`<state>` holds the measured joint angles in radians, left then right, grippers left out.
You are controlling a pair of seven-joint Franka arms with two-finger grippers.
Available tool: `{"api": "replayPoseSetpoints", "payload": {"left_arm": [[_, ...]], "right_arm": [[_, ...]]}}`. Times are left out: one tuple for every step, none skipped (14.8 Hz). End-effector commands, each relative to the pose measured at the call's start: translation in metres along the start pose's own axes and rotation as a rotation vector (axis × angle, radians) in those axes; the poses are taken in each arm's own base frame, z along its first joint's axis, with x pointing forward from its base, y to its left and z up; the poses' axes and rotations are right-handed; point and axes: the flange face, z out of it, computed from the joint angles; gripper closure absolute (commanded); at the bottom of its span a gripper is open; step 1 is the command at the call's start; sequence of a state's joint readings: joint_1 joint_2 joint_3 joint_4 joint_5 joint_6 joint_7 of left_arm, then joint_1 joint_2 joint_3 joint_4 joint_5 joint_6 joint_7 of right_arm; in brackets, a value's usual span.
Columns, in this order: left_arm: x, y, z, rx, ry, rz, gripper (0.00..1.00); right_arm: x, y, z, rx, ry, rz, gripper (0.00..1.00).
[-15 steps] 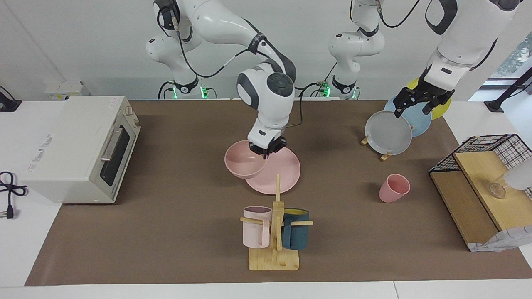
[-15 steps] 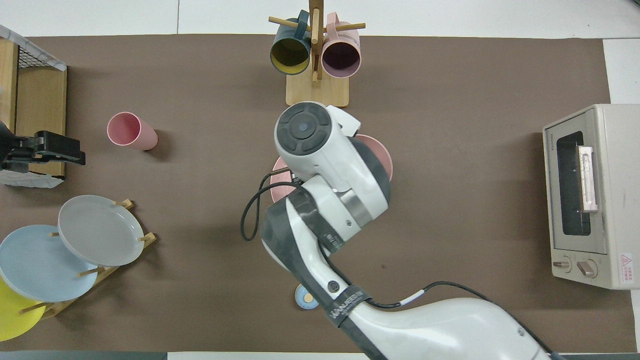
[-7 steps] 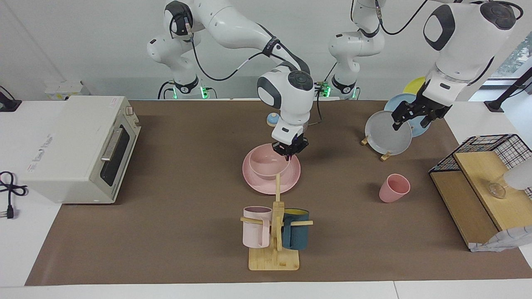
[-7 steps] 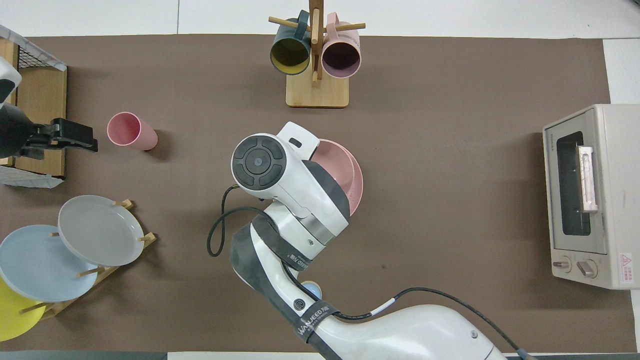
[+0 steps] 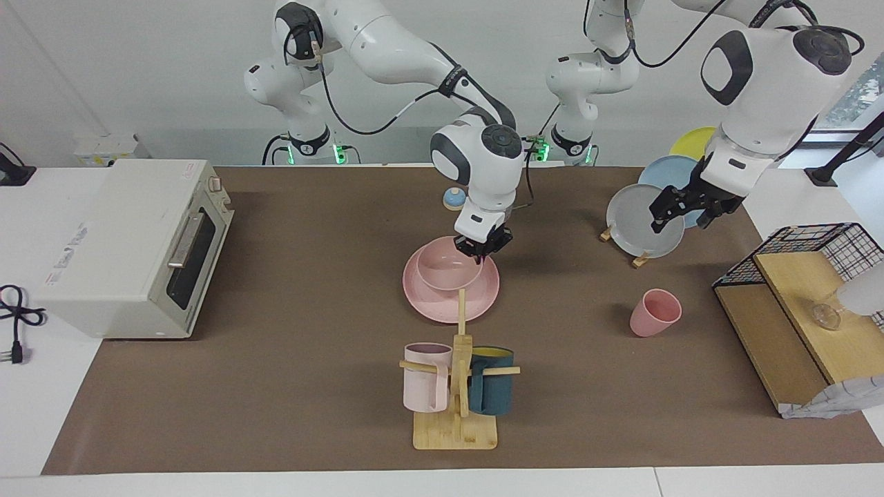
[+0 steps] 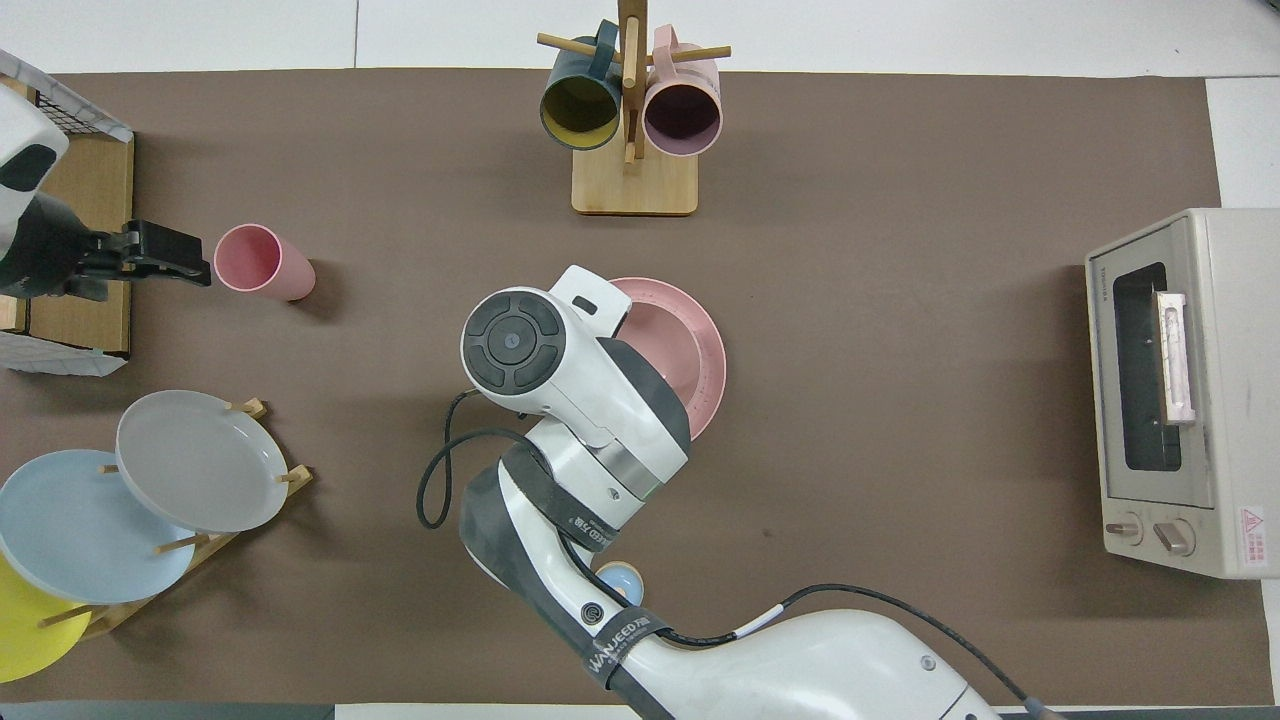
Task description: Organize tableware
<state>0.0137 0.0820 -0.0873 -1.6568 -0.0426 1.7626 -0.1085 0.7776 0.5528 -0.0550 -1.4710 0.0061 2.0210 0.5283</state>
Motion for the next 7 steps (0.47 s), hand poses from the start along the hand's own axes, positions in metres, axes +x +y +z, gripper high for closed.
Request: {"api": "replayPoseSetpoints", "payload": {"left_arm": [[0.017, -0.001, 0.024, -0.019, 0.005, -0.011, 0.00], [0.022, 0.000, 0.034, -0.021, 0.010, -0.009, 0.00], [0.027, 0.004, 0.042, -0.022, 0.014, -0.004, 0.00], [0.031, 0.005, 0.050, -0.024, 0.017, -0.004, 0.00], [0.036, 0.006, 0.060, -0.025, 0.015, -0.002, 0.00], [0.039, 0.008, 0.066, -0.025, 0.021, -0.001, 0.00], [0.042, 0.007, 0.076, -0.026, 0.021, -0.001, 0.00]], "right_arm": [[-0.004, 0.009, 0.001, 0.036, -0.020, 0.038, 1.00], [-0.007, 0.010, 0.005, 0.058, -0.035, 0.054, 1.00], [-0.007, 0.008, 0.005, 0.074, -0.023, 0.058, 1.00], [-0.008, 0.009, 0.008, 0.075, -0.020, 0.059, 0.91], [-0.008, 0.009, 0.008, 0.077, -0.017, 0.059, 0.70], [-0.005, 0.011, 0.006, 0.080, -0.014, 0.064, 0.64], [-0.003, 0.011, 0.001, 0.083, -0.007, 0.064, 0.58]]}}
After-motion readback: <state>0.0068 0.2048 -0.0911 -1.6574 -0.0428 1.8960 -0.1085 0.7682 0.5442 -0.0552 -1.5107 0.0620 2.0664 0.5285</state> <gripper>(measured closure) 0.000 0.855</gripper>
